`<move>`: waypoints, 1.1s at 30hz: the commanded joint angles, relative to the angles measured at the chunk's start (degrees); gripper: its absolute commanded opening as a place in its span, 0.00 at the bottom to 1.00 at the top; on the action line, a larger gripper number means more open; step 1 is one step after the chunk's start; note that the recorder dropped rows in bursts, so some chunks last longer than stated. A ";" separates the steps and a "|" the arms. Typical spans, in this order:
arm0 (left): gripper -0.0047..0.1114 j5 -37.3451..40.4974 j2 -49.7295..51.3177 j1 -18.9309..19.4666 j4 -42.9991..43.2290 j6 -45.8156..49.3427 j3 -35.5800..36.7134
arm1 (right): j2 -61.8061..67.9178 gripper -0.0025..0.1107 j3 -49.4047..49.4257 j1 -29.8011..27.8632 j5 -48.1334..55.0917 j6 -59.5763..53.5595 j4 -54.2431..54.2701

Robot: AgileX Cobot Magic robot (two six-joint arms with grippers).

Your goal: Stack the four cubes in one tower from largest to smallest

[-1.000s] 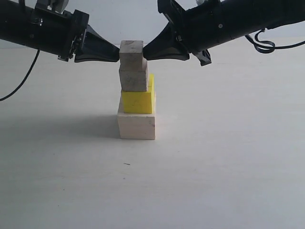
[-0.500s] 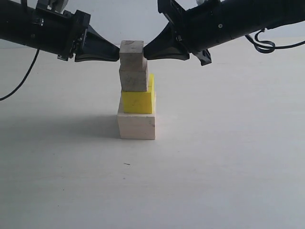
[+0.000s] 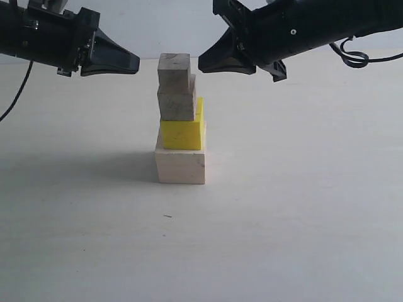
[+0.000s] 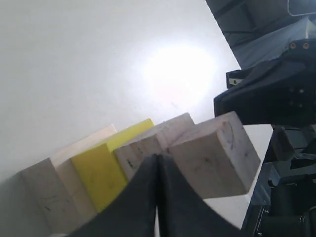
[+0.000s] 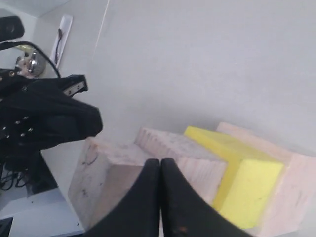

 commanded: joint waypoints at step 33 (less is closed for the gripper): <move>0.04 -0.85 7.50 -2.93 0.29 1.70 0.93 | 9.06 0.02 0.16 -0.92 2.34 5.17 -5.37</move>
